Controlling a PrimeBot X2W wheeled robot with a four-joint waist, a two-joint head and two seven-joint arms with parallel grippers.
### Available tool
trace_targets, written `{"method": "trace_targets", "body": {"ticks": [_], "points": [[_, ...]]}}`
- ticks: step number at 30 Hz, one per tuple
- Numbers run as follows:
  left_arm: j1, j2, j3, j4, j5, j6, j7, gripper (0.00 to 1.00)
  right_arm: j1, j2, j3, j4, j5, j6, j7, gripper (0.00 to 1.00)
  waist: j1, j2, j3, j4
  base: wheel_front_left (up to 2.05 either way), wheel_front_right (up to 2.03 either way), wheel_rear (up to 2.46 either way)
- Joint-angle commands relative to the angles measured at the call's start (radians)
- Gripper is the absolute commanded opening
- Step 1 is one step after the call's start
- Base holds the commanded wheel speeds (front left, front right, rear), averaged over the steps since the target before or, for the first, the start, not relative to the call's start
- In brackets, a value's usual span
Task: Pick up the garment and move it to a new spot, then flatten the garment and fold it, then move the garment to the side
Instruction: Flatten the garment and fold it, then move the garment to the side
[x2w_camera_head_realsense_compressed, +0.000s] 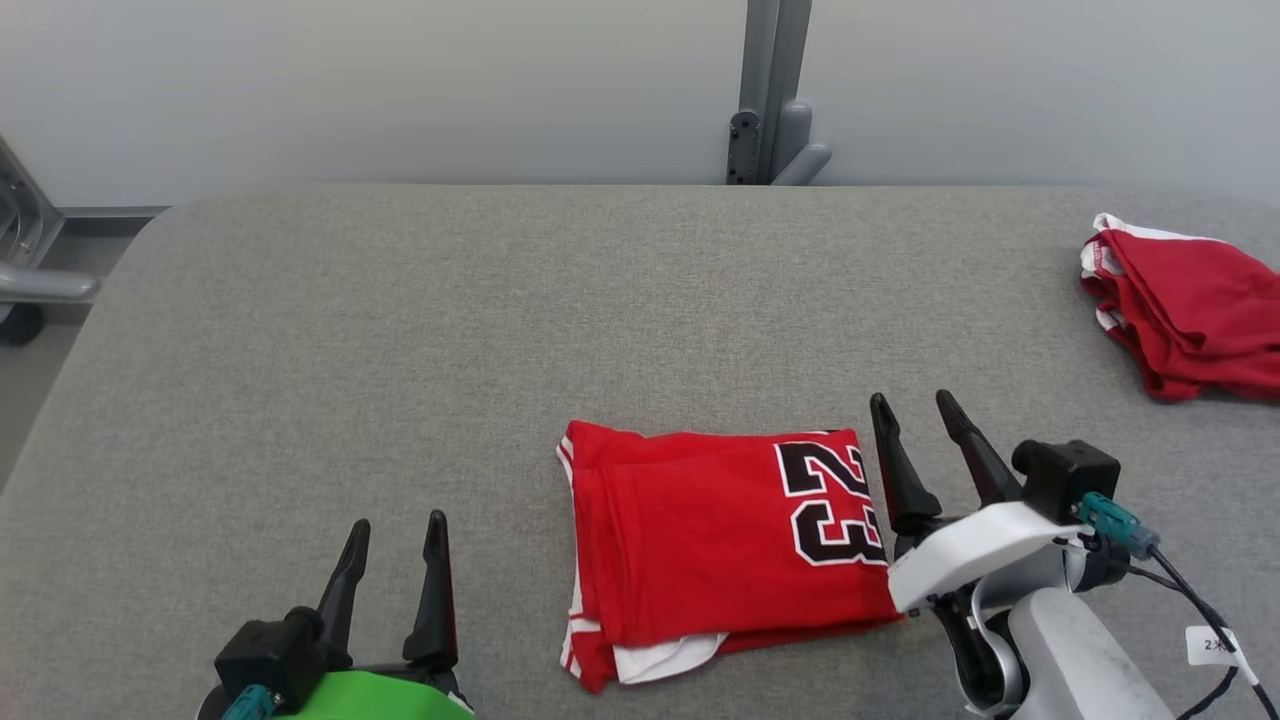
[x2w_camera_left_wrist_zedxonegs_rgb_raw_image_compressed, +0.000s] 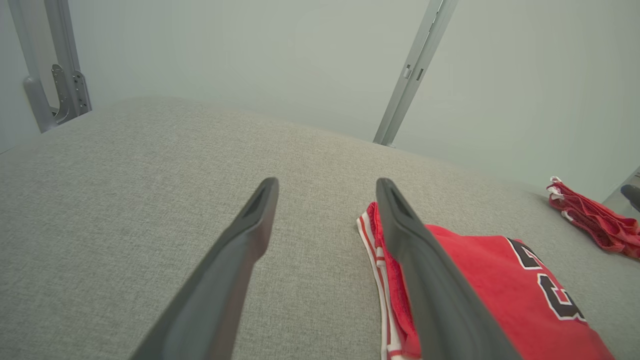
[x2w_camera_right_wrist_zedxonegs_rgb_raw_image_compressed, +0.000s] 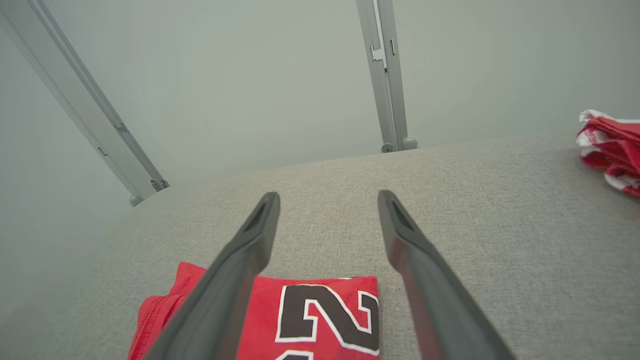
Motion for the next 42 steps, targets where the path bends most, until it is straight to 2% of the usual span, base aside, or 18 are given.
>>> {"method": "trace_targets", "body": {"ticks": [1,11,20,32,42], "points": [[-0.006,-0.001,0.007,0.002,0.009,-0.004,-0.003,1.0,0.027,0.003,-0.002,-0.024,-0.015,0.0,0.008,1.0,0.0,0.0067,-0.001,-0.009,0.0,0.0,0.0],[0.035,-0.03,0.071,-0.016,0.042,-0.014,-0.003,1.0,0.18,0.005,-0.074,-0.192,-0.072,0.0,0.029,1.0,0.0,0.0067,-0.016,-0.034,0.0,0.0,0.0],[0.063,-0.052,0.113,-0.016,0.058,-0.027,-0.003,1.0,0.241,0.006,-0.113,-0.252,-0.088,0.0,0.033,1.0,0.0,0.0067,-0.026,-0.047,0.0,0.0,0.0],[0.068,-0.073,0.15,0.001,0.093,-0.052,-0.003,1.0,0.254,0.006,-0.118,-0.27,-0.082,0.0,0.049,1.0,0.0,0.0067,-0.029,-0.044,0.0,0.0,0.0],[0.061,-0.086,0.155,0.011,0.107,-0.07,-0.003,1.0,0.211,0.006,-0.097,-0.213,-0.051,0.0,0.119,1.0,0.0,0.0067,-0.022,-0.018,0.0,0.0,0.0]]}}
